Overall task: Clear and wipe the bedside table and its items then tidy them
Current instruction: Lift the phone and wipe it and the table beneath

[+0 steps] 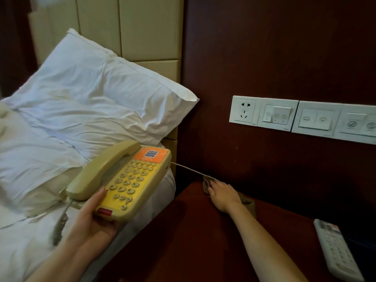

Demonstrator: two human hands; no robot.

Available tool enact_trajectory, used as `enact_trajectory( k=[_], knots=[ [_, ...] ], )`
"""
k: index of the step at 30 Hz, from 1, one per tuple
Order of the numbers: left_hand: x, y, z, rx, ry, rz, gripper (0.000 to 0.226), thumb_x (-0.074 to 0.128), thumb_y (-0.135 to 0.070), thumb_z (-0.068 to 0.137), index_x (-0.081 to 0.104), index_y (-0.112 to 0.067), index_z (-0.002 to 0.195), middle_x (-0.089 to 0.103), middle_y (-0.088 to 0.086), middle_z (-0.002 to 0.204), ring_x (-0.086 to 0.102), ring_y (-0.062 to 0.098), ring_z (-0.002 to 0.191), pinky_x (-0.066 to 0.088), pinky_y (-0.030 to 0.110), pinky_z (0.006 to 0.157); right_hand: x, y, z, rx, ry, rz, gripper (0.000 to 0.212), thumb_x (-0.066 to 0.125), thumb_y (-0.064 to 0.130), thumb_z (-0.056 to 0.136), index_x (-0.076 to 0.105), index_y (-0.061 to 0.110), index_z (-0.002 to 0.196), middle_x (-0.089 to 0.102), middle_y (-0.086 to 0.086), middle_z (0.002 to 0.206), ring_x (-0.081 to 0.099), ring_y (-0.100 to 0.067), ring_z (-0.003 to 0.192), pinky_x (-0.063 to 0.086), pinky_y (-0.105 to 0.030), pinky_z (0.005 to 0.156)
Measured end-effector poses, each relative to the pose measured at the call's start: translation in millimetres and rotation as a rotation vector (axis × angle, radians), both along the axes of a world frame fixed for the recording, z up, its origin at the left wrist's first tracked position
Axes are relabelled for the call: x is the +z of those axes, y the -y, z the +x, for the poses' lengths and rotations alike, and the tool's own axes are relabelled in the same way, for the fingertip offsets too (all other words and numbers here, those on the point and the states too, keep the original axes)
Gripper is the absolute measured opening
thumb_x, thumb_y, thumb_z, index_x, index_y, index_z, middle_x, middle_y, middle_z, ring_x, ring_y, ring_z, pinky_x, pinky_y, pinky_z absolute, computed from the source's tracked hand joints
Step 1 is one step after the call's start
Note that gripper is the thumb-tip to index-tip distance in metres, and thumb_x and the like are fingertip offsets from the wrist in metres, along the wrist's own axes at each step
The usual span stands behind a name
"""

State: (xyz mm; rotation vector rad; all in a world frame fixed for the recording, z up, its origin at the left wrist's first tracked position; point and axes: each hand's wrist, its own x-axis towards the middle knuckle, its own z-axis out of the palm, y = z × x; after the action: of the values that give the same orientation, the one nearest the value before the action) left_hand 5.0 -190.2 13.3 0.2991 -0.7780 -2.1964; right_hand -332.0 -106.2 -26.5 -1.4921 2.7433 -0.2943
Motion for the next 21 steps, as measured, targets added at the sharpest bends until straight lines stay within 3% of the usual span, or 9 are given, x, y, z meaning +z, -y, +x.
enact_trajectory(
  k=[8, 13, 17, 20, 21],
  knots=[
    [-5, -2, 1, 0.022, 0.007, 0.075, 0.136, 0.094, -0.020, 0.000, 0.054, -0.012, 0.130, 0.068, 0.009, 0.110, 0.072, 0.021, 0.080, 0.058, 0.038, 0.053, -5, -62, -2, -0.197, -0.022, 0.023, 0.056, 0.018, 0.038, 0.102, 0.021, 0.012, 0.151, 0.021, -0.006, 0.157, 0.016, -0.021, 0.145, 0.009, -0.039, 0.119],
    [-6, -2, -5, 0.039, -0.021, 0.086, 0.140, 0.094, -0.020, -0.001, 0.052, -0.014, 0.132, 0.070, 0.005, 0.107, 0.072, 0.019, 0.079, 0.058, 0.036, 0.054, -12, -89, 2, -0.500, -0.013, -0.026, 0.061, 0.018, 0.038, 0.101, 0.020, 0.002, 0.149, 0.020, -0.012, 0.156, 0.012, -0.026, 0.145, 0.006, -0.040, 0.119],
    [-8, 6, -10, 0.033, -0.059, 0.086, 0.134, 0.093, -0.022, -0.003, 0.055, -0.013, 0.125, 0.075, 0.004, 0.090, 0.073, 0.017, 0.074, 0.058, 0.034, 0.052, -12, -88, 11, -0.673, 0.031, -0.064, 0.063, 0.018, 0.036, 0.100, 0.014, -0.004, 0.149, 0.013, -0.017, 0.157, 0.008, -0.030, 0.146, 0.002, -0.042, 0.119],
    [-12, 14, -12, -0.059, -0.099, 0.011, 0.118, 0.095, -0.024, 0.002, 0.061, -0.013, 0.115, 0.074, 0.006, 0.096, 0.073, 0.019, 0.078, 0.059, 0.038, 0.059, -10, -84, 11, -0.745, 0.066, -0.089, 0.064, 0.018, 0.035, 0.100, 0.009, -0.006, 0.149, 0.005, -0.020, 0.158, 0.004, -0.031, 0.146, -0.001, -0.043, 0.118],
    [-18, 23, -12, -0.070, -0.092, -0.005, 0.107, 0.096, -0.024, 0.012, 0.063, -0.011, 0.113, 0.072, 0.008, 0.103, 0.072, 0.020, 0.085, 0.059, 0.039, 0.064, -8, -83, 11, -0.772, 0.075, -0.087, 0.064, 0.019, 0.034, 0.100, 0.008, -0.007, 0.148, 0.004, -0.020, 0.158, 0.003, -0.032, 0.146, -0.001, -0.044, 0.118]
  ],
)
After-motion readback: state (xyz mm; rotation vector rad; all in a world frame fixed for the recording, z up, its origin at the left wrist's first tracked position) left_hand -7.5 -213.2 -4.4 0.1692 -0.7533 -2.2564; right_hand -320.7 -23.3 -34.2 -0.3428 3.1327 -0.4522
